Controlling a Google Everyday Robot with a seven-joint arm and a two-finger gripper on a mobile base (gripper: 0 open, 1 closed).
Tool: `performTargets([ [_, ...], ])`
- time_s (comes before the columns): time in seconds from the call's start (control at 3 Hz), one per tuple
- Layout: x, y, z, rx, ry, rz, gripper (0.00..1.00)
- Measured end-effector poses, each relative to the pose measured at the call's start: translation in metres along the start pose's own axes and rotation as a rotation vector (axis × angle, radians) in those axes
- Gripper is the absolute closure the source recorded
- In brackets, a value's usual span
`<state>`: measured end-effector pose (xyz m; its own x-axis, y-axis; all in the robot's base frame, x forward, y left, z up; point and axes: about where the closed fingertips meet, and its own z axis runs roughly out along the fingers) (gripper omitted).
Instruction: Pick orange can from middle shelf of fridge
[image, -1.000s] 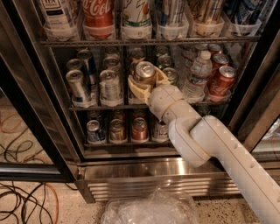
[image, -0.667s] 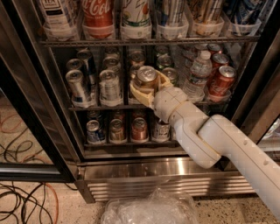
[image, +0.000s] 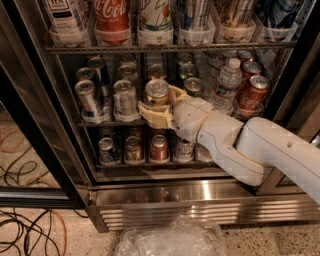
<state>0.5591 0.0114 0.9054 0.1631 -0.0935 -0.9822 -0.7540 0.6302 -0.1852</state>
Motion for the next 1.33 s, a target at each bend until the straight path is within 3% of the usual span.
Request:
performTargets([
  [0.67, -0.003, 0.006, -0.001, -0.029, 0.018, -0.009, 1.00],
  [1.0, -0.005, 0.024, -0.016, -0.060, 0.064, -0.006, 1.00],
  [1.33, -0.005, 0.045, -0.034, -0.059, 0.091, -0.001, 1.00],
])
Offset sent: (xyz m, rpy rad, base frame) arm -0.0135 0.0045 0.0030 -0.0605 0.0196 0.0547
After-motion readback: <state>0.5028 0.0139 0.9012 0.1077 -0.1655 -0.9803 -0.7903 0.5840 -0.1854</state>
